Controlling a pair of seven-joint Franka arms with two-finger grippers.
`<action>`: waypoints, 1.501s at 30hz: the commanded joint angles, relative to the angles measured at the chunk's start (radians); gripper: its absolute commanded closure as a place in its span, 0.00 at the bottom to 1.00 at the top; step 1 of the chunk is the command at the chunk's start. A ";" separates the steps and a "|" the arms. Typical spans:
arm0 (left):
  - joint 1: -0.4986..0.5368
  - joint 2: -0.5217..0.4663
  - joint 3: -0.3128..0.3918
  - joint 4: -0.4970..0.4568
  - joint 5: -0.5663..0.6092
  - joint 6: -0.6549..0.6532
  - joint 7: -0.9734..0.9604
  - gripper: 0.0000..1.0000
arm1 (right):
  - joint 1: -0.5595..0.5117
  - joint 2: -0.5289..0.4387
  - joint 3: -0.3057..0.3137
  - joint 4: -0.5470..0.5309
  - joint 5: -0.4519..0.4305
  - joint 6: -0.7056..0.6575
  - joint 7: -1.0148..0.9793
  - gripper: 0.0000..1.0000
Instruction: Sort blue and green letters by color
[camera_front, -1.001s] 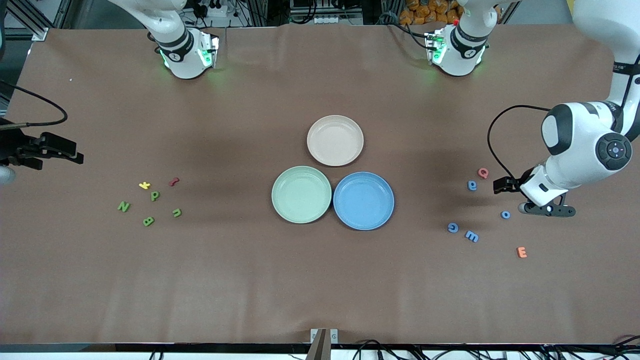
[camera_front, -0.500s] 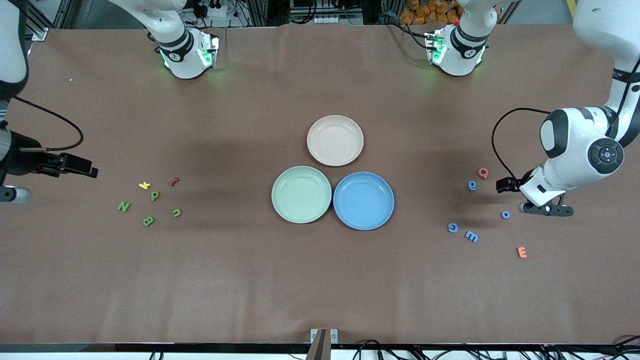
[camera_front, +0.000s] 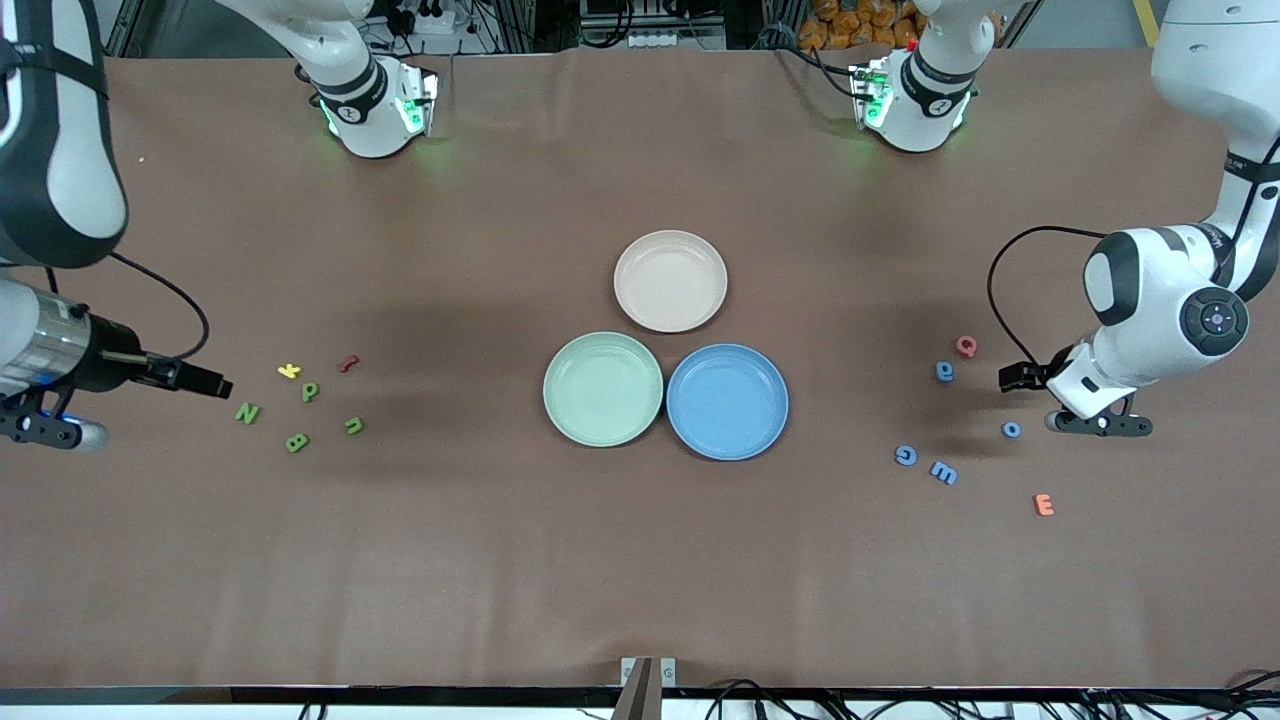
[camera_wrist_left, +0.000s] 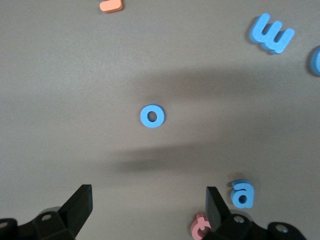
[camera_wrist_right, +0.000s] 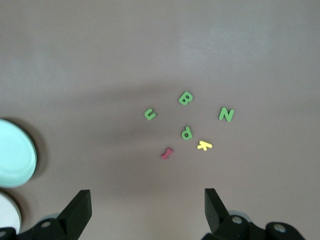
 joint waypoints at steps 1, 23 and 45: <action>0.027 0.038 -0.006 0.032 0.047 0.024 0.061 0.00 | 0.002 -0.033 0.002 -0.149 0.011 0.194 0.085 0.00; 0.011 0.180 -0.006 0.104 0.032 0.162 -0.095 0.00 | 0.045 0.027 0.000 -0.504 0.019 0.777 0.242 0.00; 0.018 0.197 -0.010 0.103 0.037 0.162 -0.109 0.26 | 0.129 0.184 -0.027 -0.505 0.002 0.830 0.326 0.00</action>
